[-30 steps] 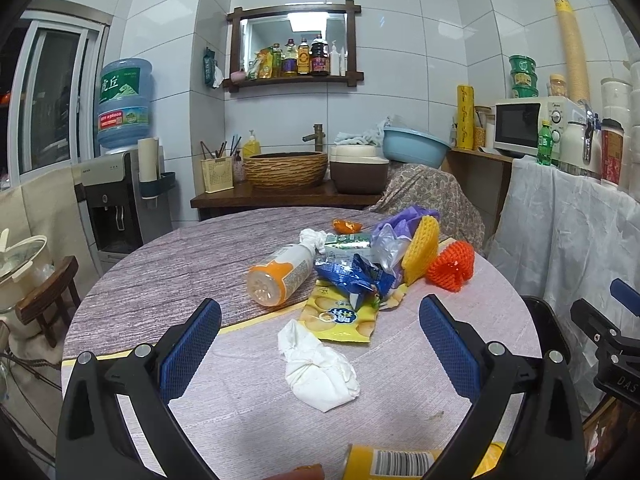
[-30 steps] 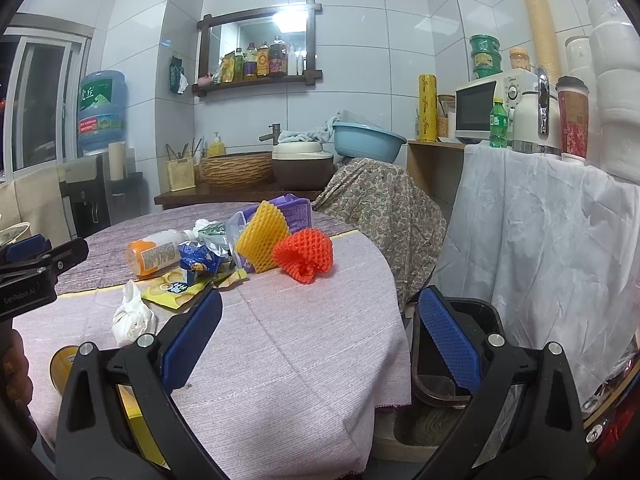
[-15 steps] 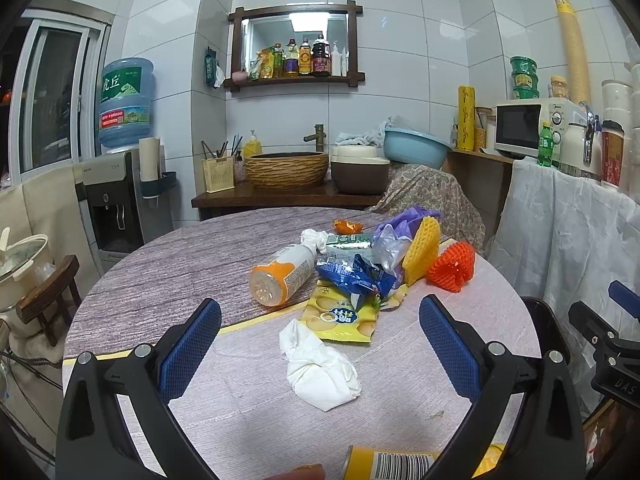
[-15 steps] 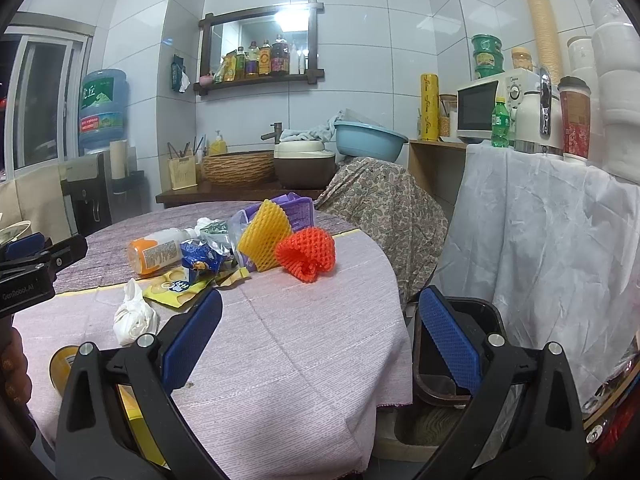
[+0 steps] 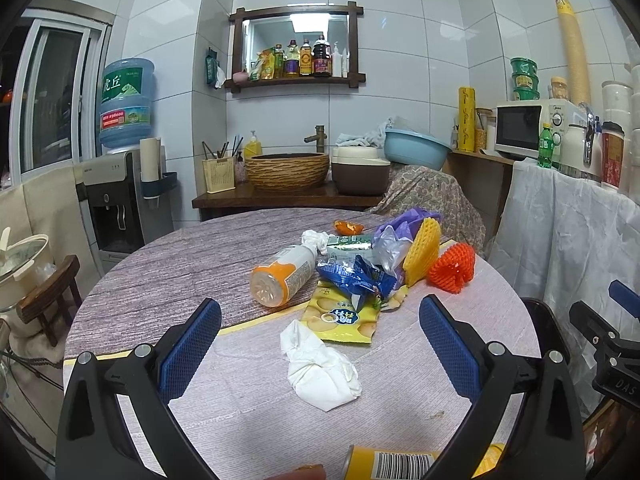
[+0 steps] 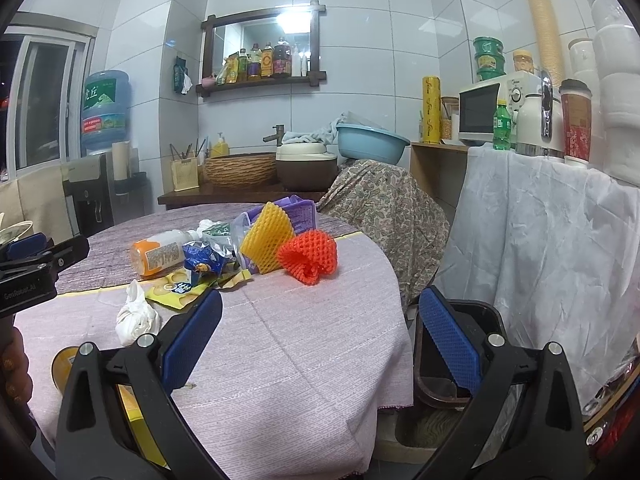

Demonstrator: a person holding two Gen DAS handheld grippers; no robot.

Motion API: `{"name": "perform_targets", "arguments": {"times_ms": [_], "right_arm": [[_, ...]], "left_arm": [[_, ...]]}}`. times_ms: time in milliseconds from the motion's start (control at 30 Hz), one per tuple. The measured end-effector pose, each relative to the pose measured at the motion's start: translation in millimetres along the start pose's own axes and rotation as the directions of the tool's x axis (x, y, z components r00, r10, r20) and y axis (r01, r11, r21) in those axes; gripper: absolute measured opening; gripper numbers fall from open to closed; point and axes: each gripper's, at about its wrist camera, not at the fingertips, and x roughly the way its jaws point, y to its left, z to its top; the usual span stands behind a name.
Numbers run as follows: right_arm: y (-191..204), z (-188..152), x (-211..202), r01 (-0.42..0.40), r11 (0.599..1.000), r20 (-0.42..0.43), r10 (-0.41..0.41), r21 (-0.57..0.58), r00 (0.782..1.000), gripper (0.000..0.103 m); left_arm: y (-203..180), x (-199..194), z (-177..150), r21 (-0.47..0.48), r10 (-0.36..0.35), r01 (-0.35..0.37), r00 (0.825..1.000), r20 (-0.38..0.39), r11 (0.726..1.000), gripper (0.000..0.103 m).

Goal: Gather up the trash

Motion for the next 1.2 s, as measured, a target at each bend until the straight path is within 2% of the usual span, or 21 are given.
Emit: {"name": "perform_targets", "arguments": {"times_ms": [733, 967, 1100, 1133, 1200], "right_arm": [[1.9, 3.1, -3.3, -0.012, 1.0, 0.003, 0.012, -0.008, 1.0, 0.097], [8.2, 4.0, -2.4, -0.047, 0.998, 0.001, 0.047, -0.036, 0.999, 0.097], [12.8, 7.7, 1.4, -0.174, 0.983, -0.031, 0.173, -0.053, 0.984, 0.097], [15.1, 8.6, 3.1, -0.216, 0.975, -0.044, 0.214, -0.059, 0.976, 0.097], [25.1, 11.1, 8.2, -0.322, 0.943, -0.091, 0.314, -0.088, 0.945, 0.097]], "left_arm": [[1.2, -5.2, 1.9, 0.002, -0.003, 0.003, 1.0, 0.01, 1.0, 0.098], [1.6, -5.1, 1.5, 0.006, 0.0, 0.0, 1.0, 0.006, 1.0, 0.098], [2.8, -4.5, 2.0, 0.016, 0.002, -0.002, 1.0, 0.004, 1.0, 0.098], [3.7, -3.8, 2.3, 0.022, 0.002, -0.002, 1.0, 0.001, 1.0, 0.098], [8.4, -1.1, 3.6, 0.037, 0.008, -0.007, 1.0, -0.008, 0.999, 0.098]]}}
